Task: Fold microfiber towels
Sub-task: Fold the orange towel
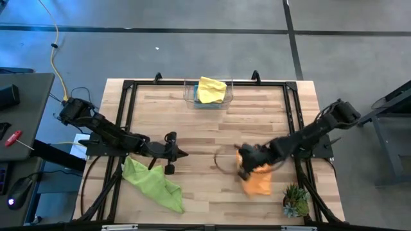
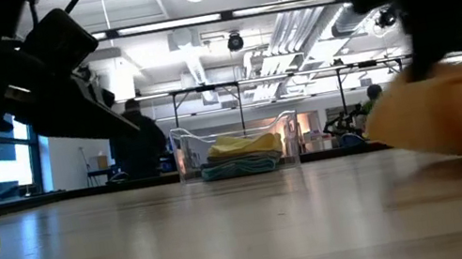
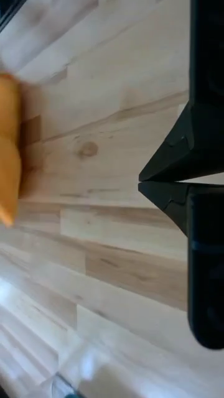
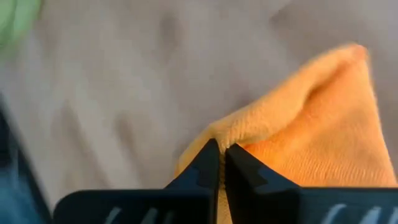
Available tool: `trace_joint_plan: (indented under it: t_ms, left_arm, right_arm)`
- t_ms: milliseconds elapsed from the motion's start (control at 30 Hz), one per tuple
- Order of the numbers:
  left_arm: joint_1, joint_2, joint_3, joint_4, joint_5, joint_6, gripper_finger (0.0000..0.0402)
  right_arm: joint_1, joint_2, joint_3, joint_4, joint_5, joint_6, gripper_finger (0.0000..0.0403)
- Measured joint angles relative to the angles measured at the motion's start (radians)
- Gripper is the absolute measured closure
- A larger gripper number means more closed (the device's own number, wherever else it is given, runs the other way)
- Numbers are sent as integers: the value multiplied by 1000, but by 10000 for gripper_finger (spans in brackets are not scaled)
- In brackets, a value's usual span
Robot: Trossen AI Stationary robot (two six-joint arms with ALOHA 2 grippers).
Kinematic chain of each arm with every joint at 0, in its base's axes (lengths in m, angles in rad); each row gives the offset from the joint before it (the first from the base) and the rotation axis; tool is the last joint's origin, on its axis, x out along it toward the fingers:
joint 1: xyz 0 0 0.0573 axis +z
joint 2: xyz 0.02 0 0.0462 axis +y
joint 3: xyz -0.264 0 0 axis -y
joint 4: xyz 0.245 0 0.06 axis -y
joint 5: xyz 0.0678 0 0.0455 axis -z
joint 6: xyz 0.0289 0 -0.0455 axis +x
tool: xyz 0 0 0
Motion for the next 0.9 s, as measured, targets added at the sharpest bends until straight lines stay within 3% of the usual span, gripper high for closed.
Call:
trace_joint_plan:
  t_ms: [100, 267, 400, 533, 700, 800, 900]
  left_arm:
    - [8, 0, 0, 2, -5, 17, 400]
    - [28, 0, 0, 25, 2, 26, 401]
    - [31, 0, 1, 64, 43, 10, 393]
    - [30, 1, 24, 78, 62, -6, 373]
    - [30, 50, 108, 61, 89, 12, 333]
    - [37, 107, 184, 29, 81, 74, 306]
    - [65, 182, 277, -64, 79, 124, 282]
  right_arm:
    - [-103, 8, -10, 91, 26, 36, 395]
    - [-263, 65, -33, 368, 41, -127, 392]
    - [-358, 87, -33, 534, -23, -296, 360]
    - [-411, 72, 9, 474, -94, -402, 293]
    - [-390, 27, 99, 162, -55, -553, 222]
    - [-334, -8, 51, 113, 14, -576, 213]
    - [-276, -37, -76, 228, 10, -535, 221]
